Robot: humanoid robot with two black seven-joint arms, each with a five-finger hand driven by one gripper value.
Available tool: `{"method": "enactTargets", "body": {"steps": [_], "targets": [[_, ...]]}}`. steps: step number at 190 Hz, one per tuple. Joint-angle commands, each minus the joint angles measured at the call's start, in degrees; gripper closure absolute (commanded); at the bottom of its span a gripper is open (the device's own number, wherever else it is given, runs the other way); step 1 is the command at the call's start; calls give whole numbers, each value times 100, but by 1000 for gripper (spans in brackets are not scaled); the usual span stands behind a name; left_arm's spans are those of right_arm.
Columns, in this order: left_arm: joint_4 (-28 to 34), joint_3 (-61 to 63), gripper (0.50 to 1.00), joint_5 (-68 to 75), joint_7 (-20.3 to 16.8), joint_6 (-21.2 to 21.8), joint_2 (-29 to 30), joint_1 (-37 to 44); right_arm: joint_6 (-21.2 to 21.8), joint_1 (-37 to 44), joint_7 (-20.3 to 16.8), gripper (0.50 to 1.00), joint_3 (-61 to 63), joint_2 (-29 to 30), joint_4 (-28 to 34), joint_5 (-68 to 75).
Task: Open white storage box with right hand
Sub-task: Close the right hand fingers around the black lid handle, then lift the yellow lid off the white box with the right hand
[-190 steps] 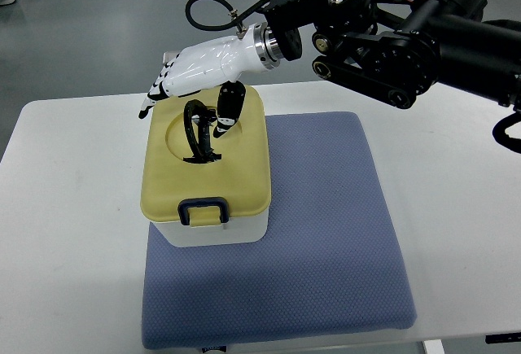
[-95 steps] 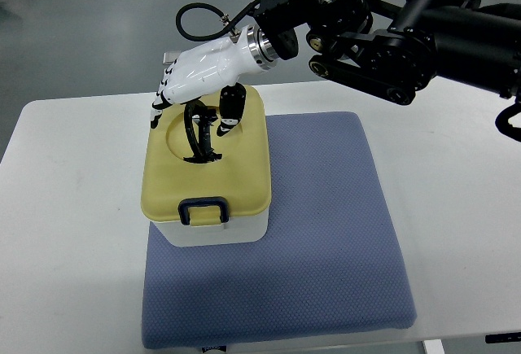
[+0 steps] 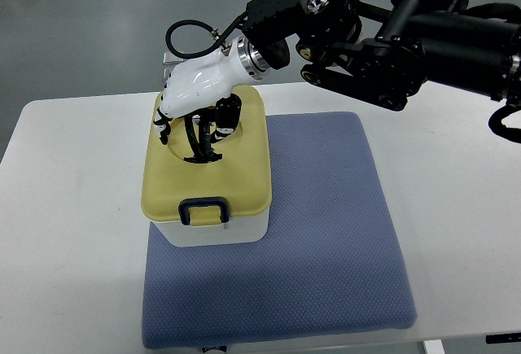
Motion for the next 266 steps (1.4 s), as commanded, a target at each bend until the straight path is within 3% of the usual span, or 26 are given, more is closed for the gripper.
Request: {"method": "enactTargets", "body": {"steps": [1, 73, 98, 135, 192, 266], "targets": [[0, 0, 500, 0, 0, -2, 0, -3, -2, 0, 0, 773, -9, 17, 0, -46], [0, 0, 500, 0, 0, -2, 0, 6, -73, -9, 0, 920, -9, 26, -9, -160], [0, 0, 500, 0, 0, -2, 0, -3, -213, -17, 0, 1000, -17, 34, -9, -160], [0, 0, 500, 0, 0, -2, 0, -3, -249, -17, 0, 1000, -17, 26, -18, -160], [0, 0, 500, 0, 0, -2, 0, -3, -978, -9, 0, 1000, -9, 8, -27, -90], [0, 0, 500, 0, 0, -2, 0, -3, -1417, 18, 0, 1000, 114, -431, -299, 516]]}}
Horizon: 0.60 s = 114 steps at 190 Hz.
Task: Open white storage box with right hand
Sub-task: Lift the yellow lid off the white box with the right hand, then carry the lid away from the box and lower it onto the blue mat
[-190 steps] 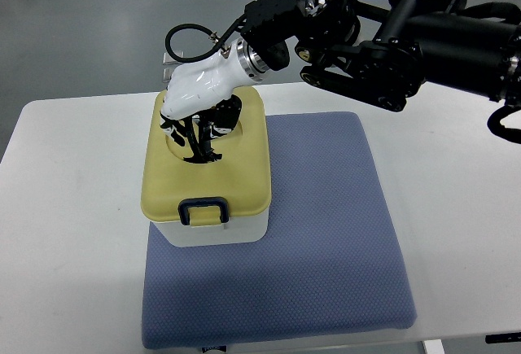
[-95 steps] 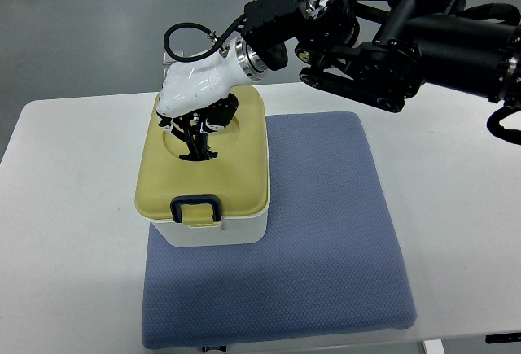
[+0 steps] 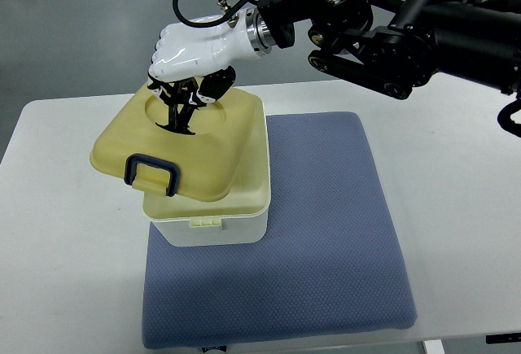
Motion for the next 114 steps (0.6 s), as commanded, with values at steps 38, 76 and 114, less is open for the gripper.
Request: {"method": "enactTargets", "body": {"steps": [38, 76, 114], "targets": [[0, 0, 500, 0, 0, -3, 0, 6, -151, -59, 0, 1000, 180, -560, -276, 692], [0, 0, 500, 0, 0, -3, 0, -3, -107, -305, 0, 1000, 251, -1008, -426, 762], [0, 0, 500, 0, 0, -3, 0, -3, -72, -745, 0, 1000, 251, -1536, -452, 762]]}}
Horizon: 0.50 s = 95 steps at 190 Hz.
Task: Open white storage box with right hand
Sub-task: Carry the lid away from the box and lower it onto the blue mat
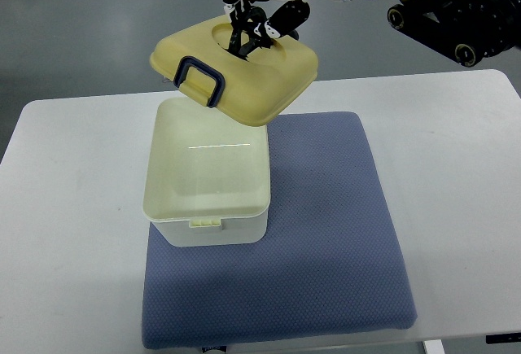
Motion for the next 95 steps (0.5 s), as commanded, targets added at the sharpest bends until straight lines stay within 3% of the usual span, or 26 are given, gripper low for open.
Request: {"method": "enactTargets", "body": {"steps": [1, 41, 95], "targets": [[0, 0, 500, 0, 0, 0, 0, -3, 12, -240, 1, 1000, -3, -289, -14, 1], [0, 0, 500, 0, 0, 0, 0, -3, 188, -609, 1, 1000, -56, -772, -14, -17], [0, 0, 500, 0, 0, 0, 0, -3, 399, -970, -36, 1000, -144, -878, -50, -166]]}}
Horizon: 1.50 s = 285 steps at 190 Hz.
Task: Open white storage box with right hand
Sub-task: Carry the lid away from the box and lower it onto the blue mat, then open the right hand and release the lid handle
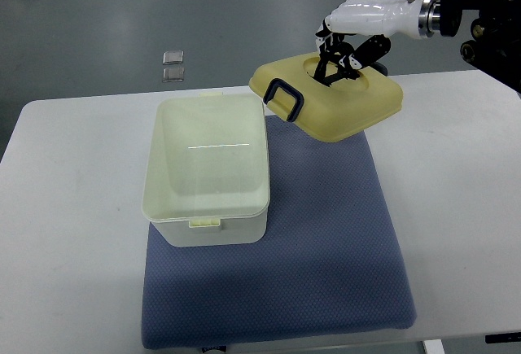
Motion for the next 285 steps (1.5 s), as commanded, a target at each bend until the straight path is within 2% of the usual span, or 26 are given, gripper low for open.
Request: {"method": "enactTargets", "body": {"steps": [1, 77, 131, 208, 216, 223, 224, 227, 235, 272, 285], "targets": [[0, 0, 500, 0, 0, 0, 0, 6, 93, -122, -62, 1000, -8, -7, -40, -49], [0, 0, 500, 0, 0, 0, 0, -2, 128, -421, -818, 1000, -166, 81, -330, -67], [0, 0, 500, 0, 0, 0, 0, -2, 243, -614, -897, 1000, -333, 107, -382, -67], [0, 0, 500, 0, 0, 0, 0, -2, 146, -1019, -976, 1000, -228, 512, -585, 13], [0, 0, 500, 0, 0, 0, 0, -2, 137, -1080, -1002, 942, -210, 512, -593, 21], [0, 0, 500, 0, 0, 0, 0, 7, 120, -1124, -1002, 861, -210, 538, -593, 21], [0, 0, 500, 0, 0, 0, 0, 7, 120, -1124, -1002, 861, -210, 538, -593, 21], [0, 0, 500, 0, 0, 9, 0, -2, 85, -1142, -1002, 816, -210, 556, -602, 21], [0, 0, 500, 0, 0, 0, 0, -2, 14, -1177, -1002, 761, -210, 582, -602, 21], [0, 0, 500, 0, 0, 9, 0, 6, -56, -1203, -1002, 636, -219, 564, -593, 21], [0, 0, 500, 0, 0, 0, 0, -2, -47, -1159, -1002, 632, -219, 529, -593, 21]]}}
